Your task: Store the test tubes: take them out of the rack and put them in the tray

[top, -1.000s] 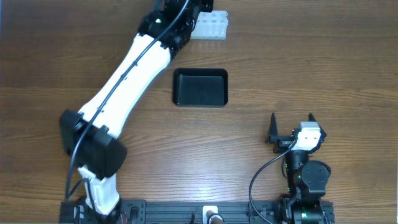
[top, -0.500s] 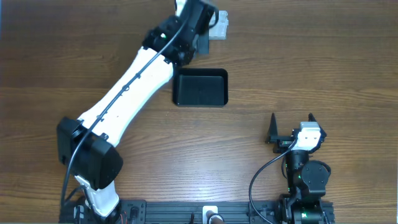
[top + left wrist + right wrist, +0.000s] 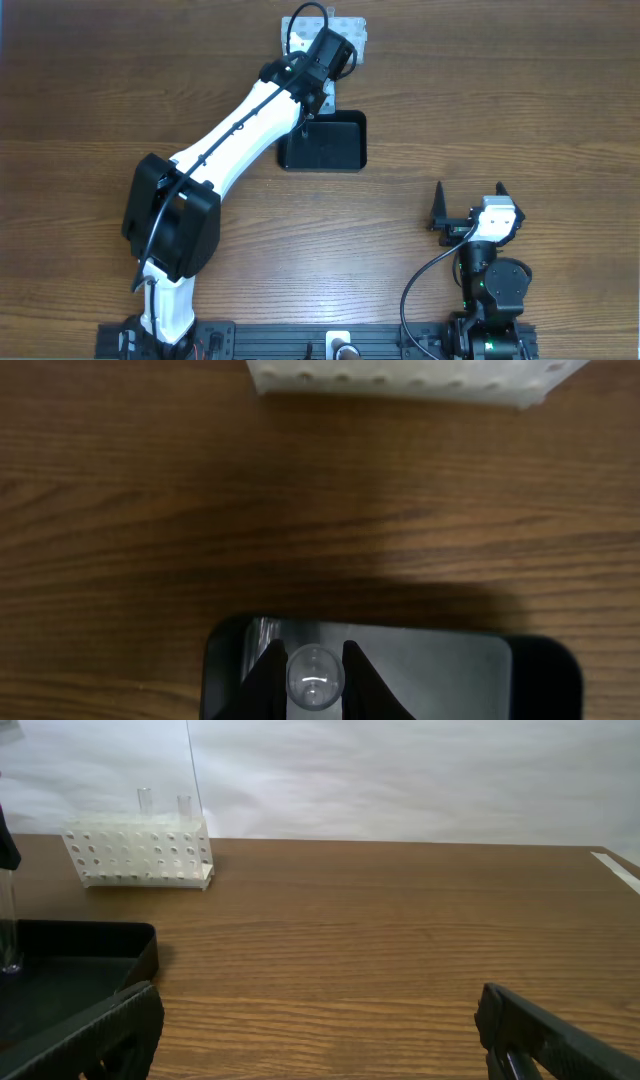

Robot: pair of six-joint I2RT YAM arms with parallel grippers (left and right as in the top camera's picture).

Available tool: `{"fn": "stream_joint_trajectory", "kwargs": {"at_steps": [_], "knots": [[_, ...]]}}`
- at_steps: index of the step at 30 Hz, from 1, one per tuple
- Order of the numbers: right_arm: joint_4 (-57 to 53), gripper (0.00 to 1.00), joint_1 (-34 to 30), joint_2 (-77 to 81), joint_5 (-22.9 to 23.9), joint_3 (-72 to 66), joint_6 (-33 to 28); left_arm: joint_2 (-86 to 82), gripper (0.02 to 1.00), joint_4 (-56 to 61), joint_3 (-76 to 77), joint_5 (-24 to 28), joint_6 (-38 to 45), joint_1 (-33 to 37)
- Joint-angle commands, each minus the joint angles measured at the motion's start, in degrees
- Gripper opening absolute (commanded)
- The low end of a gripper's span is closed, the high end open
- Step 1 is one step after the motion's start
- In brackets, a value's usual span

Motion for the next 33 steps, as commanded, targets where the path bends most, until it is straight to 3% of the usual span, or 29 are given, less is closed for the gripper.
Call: {"fn": "stream_joint_trajectory", "kwargs": {"at_steps": [1,25,33], "knots": [[0.13,0.993,-0.22,-0.59,0.11,-0.48,-0.02,2.58,0.071,-1.31,-0.15,1.05,-0.85,-0.22],[0.13,0.991,-0.22,-0.59,0.11,-0.48,-0.02,5.2,0.152,-5.35,-0.15,4.7,-0.85,-0.22],[0.13,0.991,-0.22,-0.59,0.11,-0.48,-0.02,3.76,0.461,-5.31,-0.15,3.45,-0.83,-0.28]]}}
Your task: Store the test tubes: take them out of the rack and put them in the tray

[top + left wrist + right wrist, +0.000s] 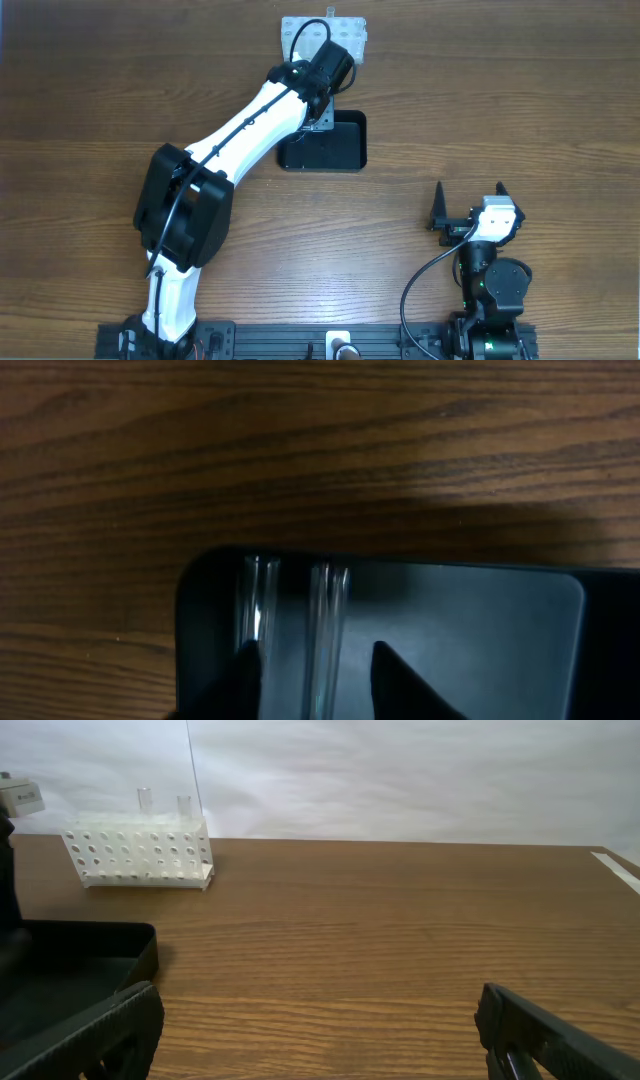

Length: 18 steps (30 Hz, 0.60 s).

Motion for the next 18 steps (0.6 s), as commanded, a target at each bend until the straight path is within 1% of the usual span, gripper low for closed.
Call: {"fn": "stream_joint_trajectory", "kwargs": {"at_steps": [1,3,6,8,10,11,12,14,16,18], "knots": [[0.13,0.991,-0.22,-0.59,0.11,-0.5,0.0,-0.83,0.465,0.02,-0.15,-1.64,-0.46,-0.42],[0.13,0.993,-0.22,-0.59,0.11,-0.5,0.0,-2.75,0.494,0.5,-0.15,-3.8,-0.46,-0.81],[0.13,0.991,-0.22,-0.59,0.11,-0.5,0.0,-6.91,0.553,2.34,-0.15,-8.79,-0.39,-1.73],[0.13,0.991,-0.22,-0.59,0.11,-0.5,0.0,-9.66,0.619,4.48,-0.15,-11.74,0.87,-2.27],[0.13,0.991,-0.22,-0.59,0.11,-0.5,0.0,-12.7,0.693,8.31,-0.15,-13.6,4.85,-2.6],[0.13,0.993,-0.22,-0.59,0.11,-0.5,0.0,-14.01,0.735,10.38,-0.15,-13.9,7.26,-2.64],[0.13,0.991,-0.22,-0.59,0.11,-0.5,0.0,-15.56,0.803,12.92,-0.15,-13.86,10.23,-2.62],[0.13,0.993,-0.22,-0.59,0.11,-0.5,0.0,-17.94,0.899,16.92,-0.15,-13.81,14.58,-2.32],[0.13,0.993,-0.22,-0.59,0.11,-0.5,0.0,-20.2,0.954,20.46,-0.15,-13.62,18.8,-1.84],[0.13,0.993,-0.22,-0.59,0.11,-0.5,0.0,-22.38,0.985,23.5,-0.26,-12.46,22.86,-1.03]]}}
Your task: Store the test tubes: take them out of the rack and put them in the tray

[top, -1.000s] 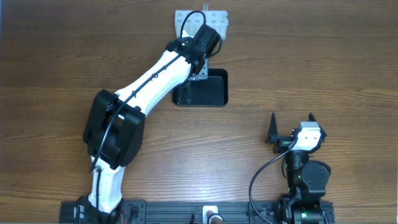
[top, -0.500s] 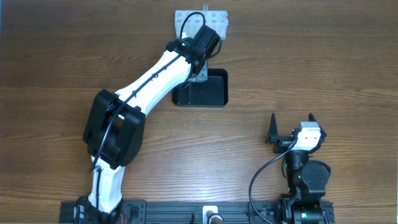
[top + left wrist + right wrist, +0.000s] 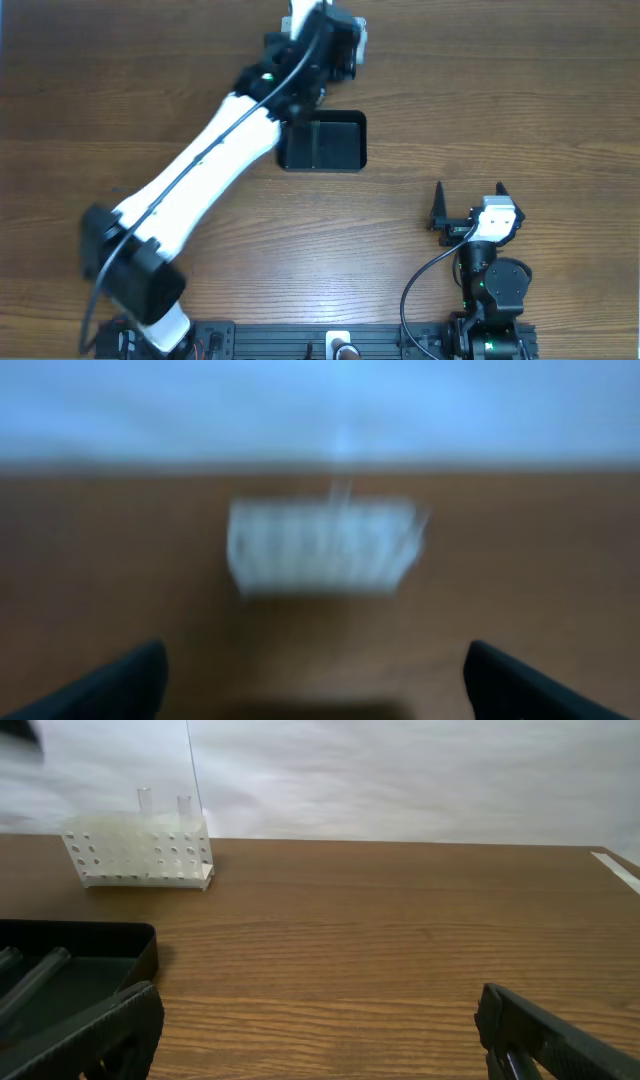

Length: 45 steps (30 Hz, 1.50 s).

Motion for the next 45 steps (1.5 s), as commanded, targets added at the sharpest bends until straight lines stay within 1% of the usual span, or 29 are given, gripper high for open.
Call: {"fn": "stream_joint_trajectory", "kwargs": {"at_steps": [1,4,10,12,22,33,35,42,45], "knots": [[0.13,0.993,-0.22,-0.59,0.11,-0.5,-0.04,-5.57,0.993,4.79,-0.22,-0.07,12.76,1.9],[0.13,0.993,-0.22,-0.59,0.11,-0.5,-0.04,-9.4,0.998,9.53,-2.78,4.17,16.52,4.39],[0.13,0.991,-0.22,-0.59,0.11,-0.5,-0.04,-19.91,1.0,19.63,-15.1,15.76,16.9,13.09],[0.13,0.991,-0.22,-0.59,0.11,-0.5,-0.04,-24.35,0.998,22.75,-20.96,17.84,16.9,15.85],[0.13,0.991,-0.22,-0.59,0.11,-0.5,-0.04,-48.94,1.0,32.59,-50.77,18.91,16.87,24.13],[0.13,0.993,-0.22,-0.59,0.11,-0.5,-0.04,-79.69,1.0,43.15,-82.12,26.64,16.83,29.29],[0.13,0.991,-0.22,-0.59,0.11,-0.5,-0.04,-84.74,0.998,43.91,-86.64,27.87,16.59,29.83],[0.13,0.991,-0.22,-0.59,0.11,-0.5,-0.04,-97.42,1.0,43.6,-96.5,29.14,16.46,29.97],[0.13,0.991,-0.22,-0.59,0.11,-0.5,-0.04,-101.29,1.0,40.96,-98.66,29.62,16.46,29.92]]}}
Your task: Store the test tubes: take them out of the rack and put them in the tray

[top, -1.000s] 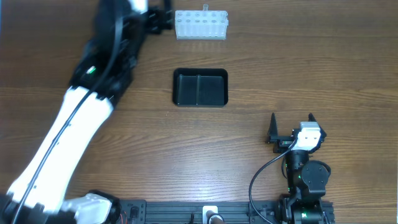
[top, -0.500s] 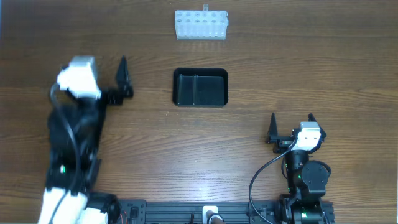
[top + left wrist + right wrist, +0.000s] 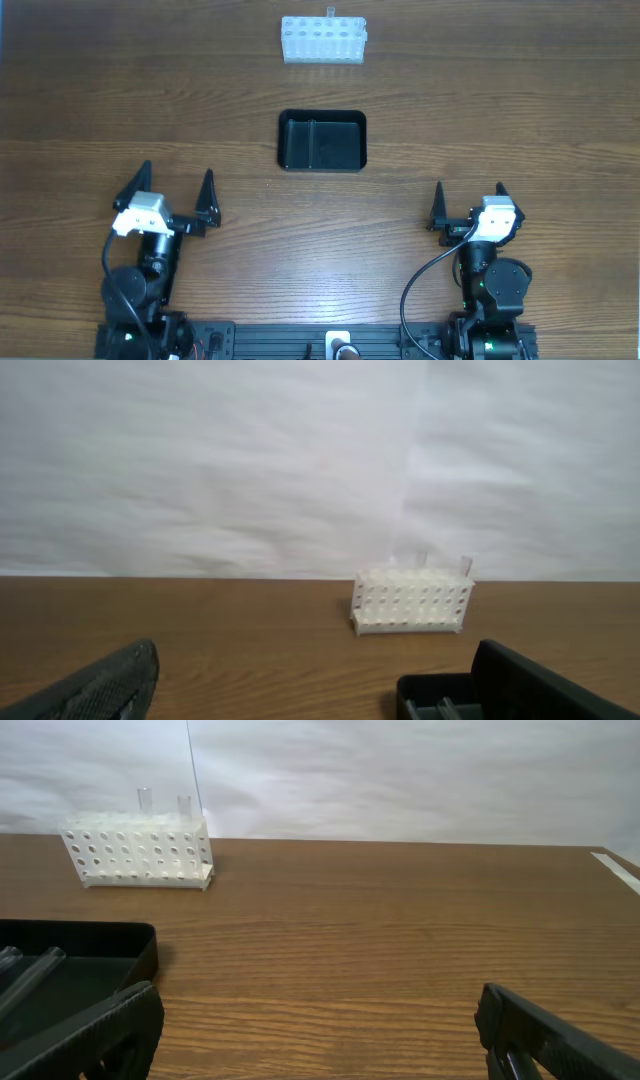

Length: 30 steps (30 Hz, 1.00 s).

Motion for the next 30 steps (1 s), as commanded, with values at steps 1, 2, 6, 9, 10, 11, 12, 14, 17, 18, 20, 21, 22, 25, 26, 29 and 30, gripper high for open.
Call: {"fn": "stream_joint_trajectory", "kwargs": {"at_steps": [1,2,6,9,10,11,12,14,17,18,20,21,22,25,26,29,30], "knots": [[0.13,0.991,-0.22,-0.59,0.13,-0.48,0.0,-5.29,1.0,-4.04,-2.56,2.36,0.44,0.28],[0.13,0.991,-0.22,-0.59,0.13,-0.48,0.0,-6.21,1.0,-5.95,-2.56,2.43,0.44,0.28],[0.13,0.991,-0.22,-0.59,0.13,-0.48,-0.02,-7.63,1.0,-12.52,-2.56,2.62,0.44,0.31],[0.13,0.991,-0.22,-0.59,0.13,-0.48,0.0,-7.63,1.0,-16.28,-2.56,2.56,0.46,0.31],[0.13,0.993,-0.22,-0.59,0.13,-0.48,0.0,-7.63,1.0,-16.2,-2.56,2.54,0.46,0.31],[0.13,0.993,-0.22,-0.59,0.13,-0.48,0.0,-7.63,1.0,-16.15,-2.56,2.51,0.46,0.31],[0.13,0.993,-0.22,-0.59,0.13,-0.48,0.0,-7.63,1.0,-16.13,-2.56,2.54,0.44,0.31],[0.13,0.993,-0.22,-0.59,0.13,-0.48,0.0,-7.63,1.0,-16.13,-2.56,2.54,0.44,0.31],[0.13,0.991,-0.22,-0.59,0.13,-0.48,0.0,-7.63,1.0,-16.13,-2.56,2.54,0.46,0.31],[0.13,0.991,-0.22,-0.59,0.13,-0.48,0.0,-7.63,1.0,-16.13,-2.56,2.54,0.46,0.31],[0.13,0.991,-0.22,-0.59,0.13,-0.48,0.0,-7.63,1.0,-16.13,-2.56,2.54,0.44,0.31],[0.13,0.991,-0.22,-0.59,0.13,-0.48,0.0,-7.63,1.0,-16.13,-2.56,2.54,0.46,0.31],[0.13,0.991,-0.22,-0.59,0.13,-0.48,0.0,-7.63,1.0,-16.13,-2.56,2.54,0.46,0.31],[0.13,0.991,-0.22,-0.59,0.13,-0.48,0.0,-7.63,0.998,-16.13,-2.56,2.54,0.46,0.31],[0.13,0.993,-0.22,-0.59,0.13,-0.48,0.0,-7.63,1.0,-16.13,-2.56,2.54,0.44,0.31],[0.13,0.991,-0.22,-0.59,0.13,-0.48,-0.02,-7.63,1.0,-16.13,-2.56,2.54,0.46,0.31],[0.13,0.991,-0.22,-0.59,0.13,-0.48,0.0,-7.63,1.0,-16.13,-2.56,2.54,0.46,0.31]]}}
